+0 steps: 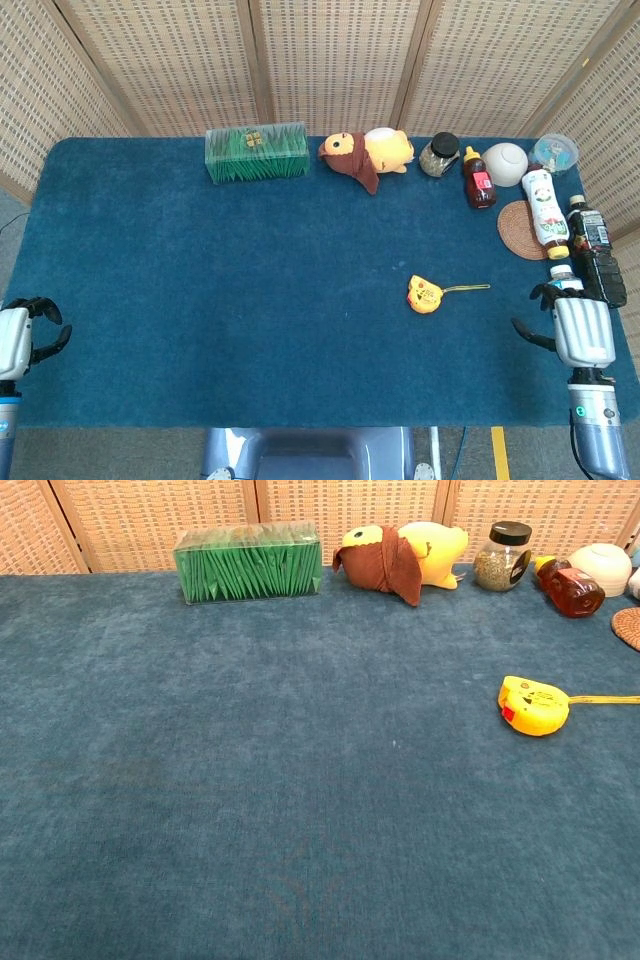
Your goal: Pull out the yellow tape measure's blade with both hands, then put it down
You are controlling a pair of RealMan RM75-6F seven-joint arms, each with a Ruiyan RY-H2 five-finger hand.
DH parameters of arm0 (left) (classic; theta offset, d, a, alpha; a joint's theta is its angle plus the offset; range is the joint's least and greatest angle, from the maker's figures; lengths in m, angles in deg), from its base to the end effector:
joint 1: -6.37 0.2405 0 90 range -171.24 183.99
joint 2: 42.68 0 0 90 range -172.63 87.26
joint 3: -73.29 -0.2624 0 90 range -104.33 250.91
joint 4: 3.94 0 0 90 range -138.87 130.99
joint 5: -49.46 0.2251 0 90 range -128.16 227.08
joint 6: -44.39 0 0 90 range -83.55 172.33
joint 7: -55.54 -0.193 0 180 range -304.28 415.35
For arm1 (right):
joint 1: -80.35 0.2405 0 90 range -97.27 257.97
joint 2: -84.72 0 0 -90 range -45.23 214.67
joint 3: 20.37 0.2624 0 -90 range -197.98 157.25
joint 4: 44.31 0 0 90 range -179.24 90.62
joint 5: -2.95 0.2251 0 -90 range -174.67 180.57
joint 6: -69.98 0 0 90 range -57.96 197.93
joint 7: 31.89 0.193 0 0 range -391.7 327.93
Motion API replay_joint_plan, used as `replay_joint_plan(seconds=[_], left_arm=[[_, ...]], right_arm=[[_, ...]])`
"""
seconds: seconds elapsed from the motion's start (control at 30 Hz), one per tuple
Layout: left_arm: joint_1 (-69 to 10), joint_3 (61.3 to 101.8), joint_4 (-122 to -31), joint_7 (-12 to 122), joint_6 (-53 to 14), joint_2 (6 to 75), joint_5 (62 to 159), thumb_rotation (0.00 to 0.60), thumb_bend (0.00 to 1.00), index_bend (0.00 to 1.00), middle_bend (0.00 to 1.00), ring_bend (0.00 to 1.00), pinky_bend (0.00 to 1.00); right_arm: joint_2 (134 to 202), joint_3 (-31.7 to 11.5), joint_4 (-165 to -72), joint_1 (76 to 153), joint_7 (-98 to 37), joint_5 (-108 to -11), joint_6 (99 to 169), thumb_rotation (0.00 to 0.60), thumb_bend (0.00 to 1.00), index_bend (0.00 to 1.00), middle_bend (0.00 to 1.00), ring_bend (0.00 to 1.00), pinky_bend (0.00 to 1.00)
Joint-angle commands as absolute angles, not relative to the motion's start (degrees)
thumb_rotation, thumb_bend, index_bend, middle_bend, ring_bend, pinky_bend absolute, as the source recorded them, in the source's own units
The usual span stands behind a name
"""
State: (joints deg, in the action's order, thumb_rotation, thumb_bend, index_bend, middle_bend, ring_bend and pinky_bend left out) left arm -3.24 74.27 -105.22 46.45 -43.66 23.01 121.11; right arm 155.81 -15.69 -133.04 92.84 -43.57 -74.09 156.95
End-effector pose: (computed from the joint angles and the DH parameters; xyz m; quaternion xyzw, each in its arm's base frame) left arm -0.3131 0.2428 0.1394 -0.5381 -0.4292 -0.3655 0.6267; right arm -0.3115 -0.2803 0.1348 0.5832 -0.3292 0.3733 0.6419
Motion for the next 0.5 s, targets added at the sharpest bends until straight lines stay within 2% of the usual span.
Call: replay_joint_plan(seconds=[0.03,0.5], left_arm=[[-2.20,73.62,-105.84,46.59,-44.18,22.85,122.44,0.600,0.28,0.59,0.55,0.42,0.56],[-1.36,74.02,-108.89,44.58,-42.98,20.50,124.71,0.600,0.27,0.60,0.55,0.42,0.54]], right_arm=[[154.61,-17.12,-134.90,90.62,-44.24,-75.43,158.80,0.426,0.25,0.46,0.57,0.54,0.47],[153.38,-17.35,-137.26,88.47,-45.10,-77.81,159.39,0.428,0.25,0.46,0.57,0.54,0.47]])
